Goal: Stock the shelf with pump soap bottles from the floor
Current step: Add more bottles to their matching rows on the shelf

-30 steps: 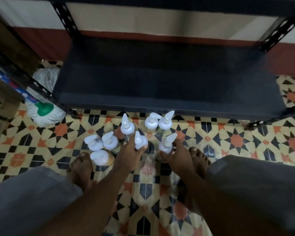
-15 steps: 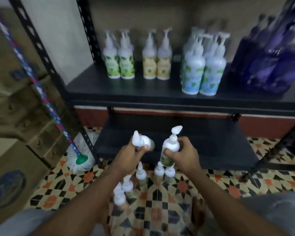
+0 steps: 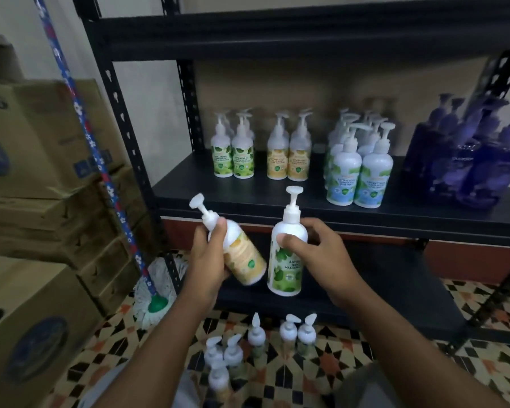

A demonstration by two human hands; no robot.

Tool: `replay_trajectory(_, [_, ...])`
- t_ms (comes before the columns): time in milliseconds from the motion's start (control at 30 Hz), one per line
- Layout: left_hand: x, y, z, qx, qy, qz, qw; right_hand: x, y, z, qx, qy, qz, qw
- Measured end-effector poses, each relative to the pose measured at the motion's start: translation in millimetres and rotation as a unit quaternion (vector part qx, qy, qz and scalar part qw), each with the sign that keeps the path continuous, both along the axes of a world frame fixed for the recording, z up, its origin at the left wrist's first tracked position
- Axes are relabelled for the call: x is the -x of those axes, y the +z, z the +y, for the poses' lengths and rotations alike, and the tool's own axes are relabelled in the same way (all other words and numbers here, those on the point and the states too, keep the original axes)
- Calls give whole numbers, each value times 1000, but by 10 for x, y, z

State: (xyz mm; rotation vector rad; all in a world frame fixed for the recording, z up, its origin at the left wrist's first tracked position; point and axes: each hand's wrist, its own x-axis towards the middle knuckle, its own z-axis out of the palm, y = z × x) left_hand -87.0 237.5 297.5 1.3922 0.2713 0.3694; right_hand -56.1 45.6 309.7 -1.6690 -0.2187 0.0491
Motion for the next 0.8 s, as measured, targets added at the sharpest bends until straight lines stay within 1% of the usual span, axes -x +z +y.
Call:
replay_trajectory(133, [19, -86, -97, -19, 2, 48, 999, 30, -133, 77, -60, -22, 81, 995])
replay_trajectory(200, [2, -76, -109, -10, -7, 80, 997, 24, -136, 113, -85, -33, 109, 990])
replay_trajectory(300, [5, -86, -73, 43, -54, 131, 989, -5, -158, 142, -93, -43, 125, 987])
replay_trajectory(367, [26, -119, -37, 48, -97, 144, 984, -15, -177, 146, -89, -48, 126, 987])
replay_trajectory(400, [32, -137, -25, 30, -107, 145, 983, -14, -176, 144, -86, -47, 122, 988])
replay_trajectory(467, [57, -158, -14, 1, -94, 135, 986, -15, -180, 141, -82, -38, 109, 990])
replay_trajectory(533, [69, -169, -8, -5, -68, 120, 990, 3, -174, 143, -76, -28, 99, 992])
replay_trajectory(667, [111, -117, -18, -20, -40, 83, 996, 66, -137, 161, -74, -13, 117, 990])
replay_trajectory(733, [119, -79, -30, 19, -44, 73, 996, 117, -104, 142, -91, 3, 141, 986])
replay_trajectory(800, [135, -24, -47, 80, -59, 66, 993, 158, -101, 118, -101, 38, 154, 982])
